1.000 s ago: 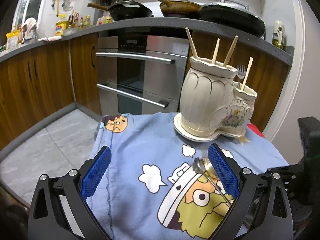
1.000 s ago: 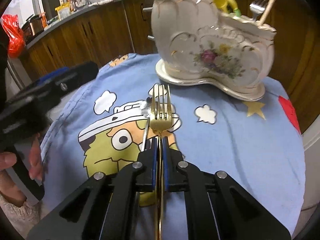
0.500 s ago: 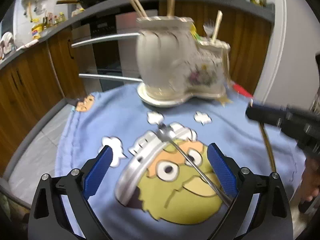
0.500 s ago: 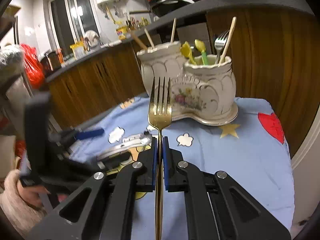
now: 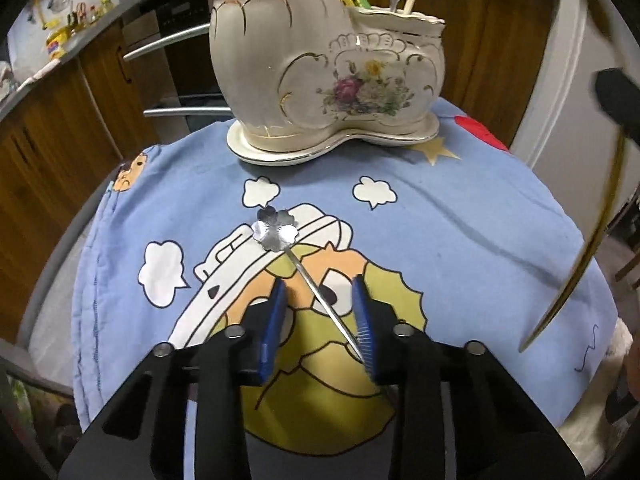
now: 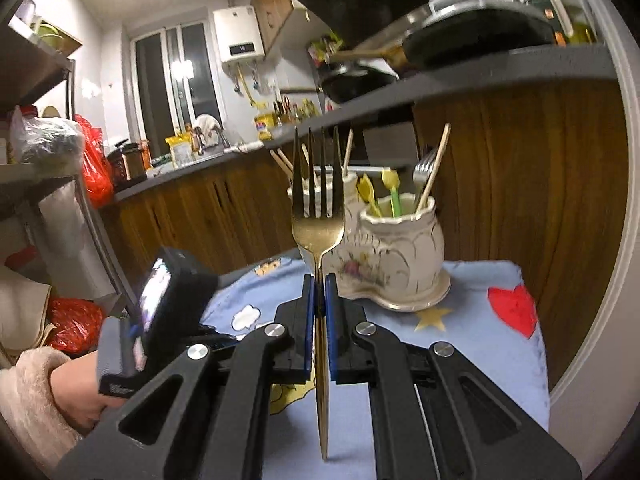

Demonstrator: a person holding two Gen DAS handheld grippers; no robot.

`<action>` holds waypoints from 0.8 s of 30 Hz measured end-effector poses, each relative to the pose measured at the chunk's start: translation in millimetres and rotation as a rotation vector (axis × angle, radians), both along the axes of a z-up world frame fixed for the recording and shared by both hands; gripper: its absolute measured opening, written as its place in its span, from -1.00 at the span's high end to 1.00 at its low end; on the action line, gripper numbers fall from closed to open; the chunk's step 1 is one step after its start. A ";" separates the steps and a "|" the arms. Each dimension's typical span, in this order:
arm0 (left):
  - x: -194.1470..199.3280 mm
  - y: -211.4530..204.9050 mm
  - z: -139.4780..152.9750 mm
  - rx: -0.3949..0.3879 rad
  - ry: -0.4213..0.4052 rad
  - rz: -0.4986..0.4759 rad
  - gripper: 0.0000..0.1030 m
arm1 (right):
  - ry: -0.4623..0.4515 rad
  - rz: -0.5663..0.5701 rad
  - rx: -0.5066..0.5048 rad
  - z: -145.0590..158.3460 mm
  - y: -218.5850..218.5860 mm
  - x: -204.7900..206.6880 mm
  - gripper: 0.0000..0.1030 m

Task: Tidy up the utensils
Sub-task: 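Carry the spoon with left while right carries the fork up over the holder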

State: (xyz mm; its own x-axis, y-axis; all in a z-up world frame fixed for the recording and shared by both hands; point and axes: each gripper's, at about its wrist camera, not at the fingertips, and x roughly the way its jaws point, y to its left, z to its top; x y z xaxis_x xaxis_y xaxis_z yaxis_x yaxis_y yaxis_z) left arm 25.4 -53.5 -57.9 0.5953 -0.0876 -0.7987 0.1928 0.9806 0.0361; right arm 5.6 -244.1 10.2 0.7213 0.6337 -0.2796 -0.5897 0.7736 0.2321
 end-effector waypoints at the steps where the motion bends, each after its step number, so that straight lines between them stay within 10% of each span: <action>1: 0.8 0.9 0.1 0.000 0.006 0.004 0.43 | -0.010 -0.002 0.005 2.5 -1.9 -1.8 0.90; 11: 9.3 9.4 2.5 0.005 0.012 0.027 0.93 | -0.058 -0.023 0.058 11.9 -15.0 -8.4 0.90; 24: -26.6 14.6 45.0 -0.109 -0.208 -0.072 0.93 | -0.069 -0.054 0.065 19.2 -13.2 -13.2 0.90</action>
State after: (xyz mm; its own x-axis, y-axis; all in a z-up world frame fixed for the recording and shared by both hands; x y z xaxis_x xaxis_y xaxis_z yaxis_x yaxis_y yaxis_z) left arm -1.3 -38.9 -12.9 0.7352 -0.2151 -0.6428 0.2620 0.9648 -0.0232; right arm -7.6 -257.2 29.5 0.7707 0.6090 -0.1878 -0.5642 0.7890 0.2433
